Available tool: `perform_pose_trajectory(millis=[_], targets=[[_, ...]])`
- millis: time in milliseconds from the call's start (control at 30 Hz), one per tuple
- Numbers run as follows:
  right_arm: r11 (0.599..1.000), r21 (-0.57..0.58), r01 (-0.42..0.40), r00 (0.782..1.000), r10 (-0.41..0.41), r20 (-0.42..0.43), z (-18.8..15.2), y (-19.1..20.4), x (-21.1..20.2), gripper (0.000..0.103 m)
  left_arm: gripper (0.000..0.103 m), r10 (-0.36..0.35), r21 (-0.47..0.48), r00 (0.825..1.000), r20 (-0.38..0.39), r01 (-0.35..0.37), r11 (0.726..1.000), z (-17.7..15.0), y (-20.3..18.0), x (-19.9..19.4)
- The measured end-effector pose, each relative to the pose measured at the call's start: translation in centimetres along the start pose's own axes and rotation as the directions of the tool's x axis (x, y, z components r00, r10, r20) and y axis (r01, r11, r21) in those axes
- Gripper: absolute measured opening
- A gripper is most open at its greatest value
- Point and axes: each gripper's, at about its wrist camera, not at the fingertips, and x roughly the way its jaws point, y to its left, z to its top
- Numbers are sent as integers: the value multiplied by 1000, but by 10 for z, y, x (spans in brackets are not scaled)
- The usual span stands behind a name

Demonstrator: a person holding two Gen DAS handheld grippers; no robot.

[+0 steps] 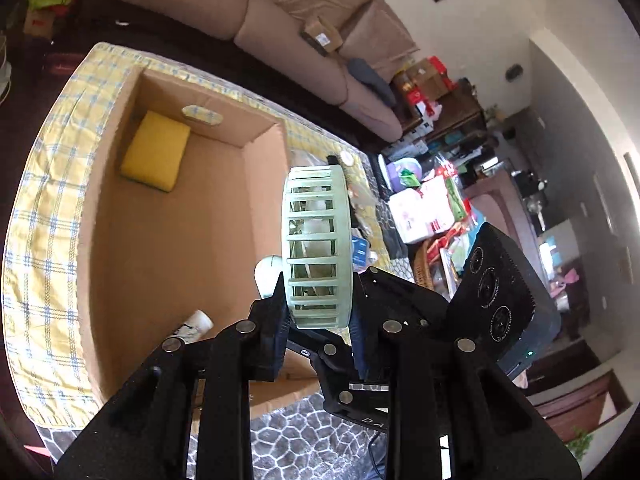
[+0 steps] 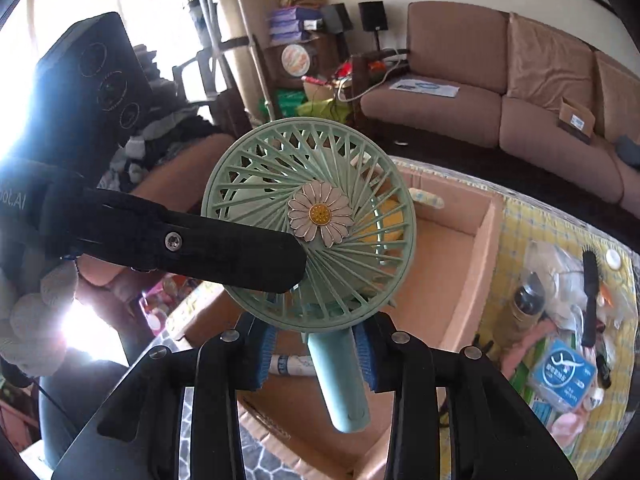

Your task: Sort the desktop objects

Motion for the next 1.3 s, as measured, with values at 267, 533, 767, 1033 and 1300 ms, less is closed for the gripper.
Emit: perform_pose_trajectory(millis=[267,533,767,1033,1300], targets=[[997,58,41,976,-28,-218,-1,-18,106,35,28,80,-92,994,-76,-87,992,18,70,53],[988,133,75,939,-25,-342,1,-43,149,35,49,73,-96,997,-11,-73,993,25,64,31],[989,124,78,939,-31,-343,11,-41,152,35,55,65,-102,997,49,-60,993,22,67,-10],[984,160,81,971,-42,-235,-4,-38,86,74,91,155,-9,986,57,-155,988,-6,49,-22],[977,136,167,979,-148,-139,-26,-22,26,103,103,308,126,946,99,-319,939,-49,15,-29]])
